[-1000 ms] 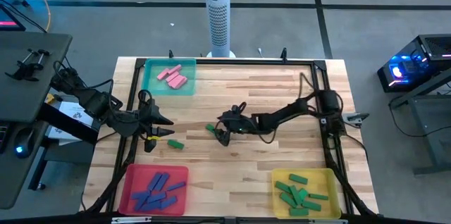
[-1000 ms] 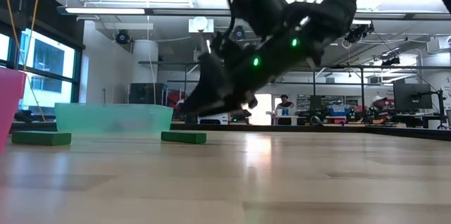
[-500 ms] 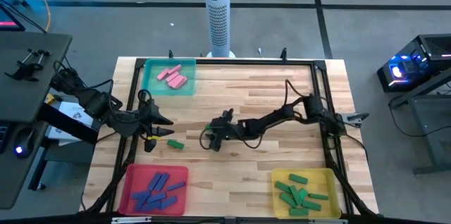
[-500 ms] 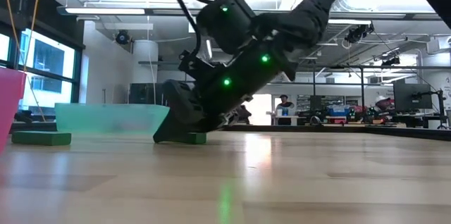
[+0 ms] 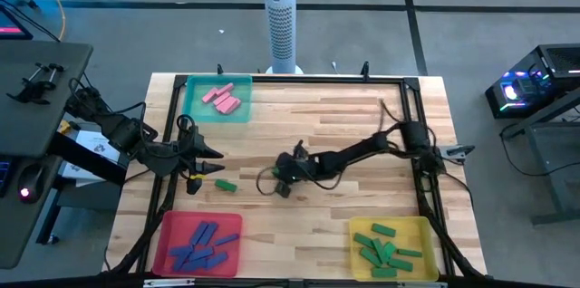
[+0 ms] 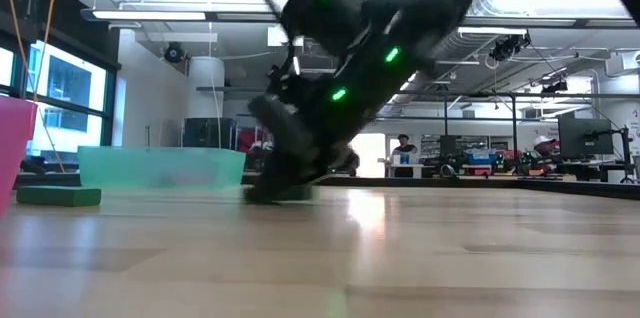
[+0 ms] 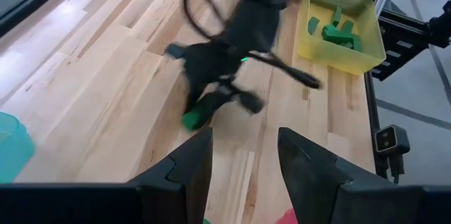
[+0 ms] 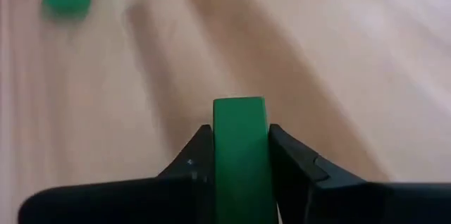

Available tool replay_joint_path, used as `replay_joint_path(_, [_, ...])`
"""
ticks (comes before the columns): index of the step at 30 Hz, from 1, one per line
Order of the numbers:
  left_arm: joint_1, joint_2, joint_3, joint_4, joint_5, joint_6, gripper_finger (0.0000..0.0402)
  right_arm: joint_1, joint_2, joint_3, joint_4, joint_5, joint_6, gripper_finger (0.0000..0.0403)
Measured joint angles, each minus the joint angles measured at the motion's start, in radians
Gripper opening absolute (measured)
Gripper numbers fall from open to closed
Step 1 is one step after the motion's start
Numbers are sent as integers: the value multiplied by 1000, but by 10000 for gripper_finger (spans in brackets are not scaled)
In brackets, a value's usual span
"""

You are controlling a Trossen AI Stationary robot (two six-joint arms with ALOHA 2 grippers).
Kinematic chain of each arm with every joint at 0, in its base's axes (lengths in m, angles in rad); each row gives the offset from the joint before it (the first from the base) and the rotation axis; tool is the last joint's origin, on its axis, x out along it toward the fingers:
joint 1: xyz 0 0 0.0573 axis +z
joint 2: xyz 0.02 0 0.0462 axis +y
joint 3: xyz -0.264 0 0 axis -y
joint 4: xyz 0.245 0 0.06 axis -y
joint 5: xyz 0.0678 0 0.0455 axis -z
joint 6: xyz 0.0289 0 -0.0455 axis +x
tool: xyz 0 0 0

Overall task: Sort blocks
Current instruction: Put the green block into the yellow bin

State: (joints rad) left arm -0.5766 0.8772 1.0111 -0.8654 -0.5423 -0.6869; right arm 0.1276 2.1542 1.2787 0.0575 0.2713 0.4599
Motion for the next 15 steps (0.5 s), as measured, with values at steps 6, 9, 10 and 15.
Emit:
replay_joint_path(6, [0,0,0,2,-17,19,147,55,-266,0,-293,74,-38,69])
replay_joint_path(9, [0,0,0,2,-20,19,147,109,-417,0,-462,63,-1,69])
replay_joint_path(10, [0,0,0,2,-20,19,147,133,-468,0,-500,31,25,69])
replay_joint_path(15, [0,0,0,1,-25,22,147,289,-677,2,-683,-45,244,69])
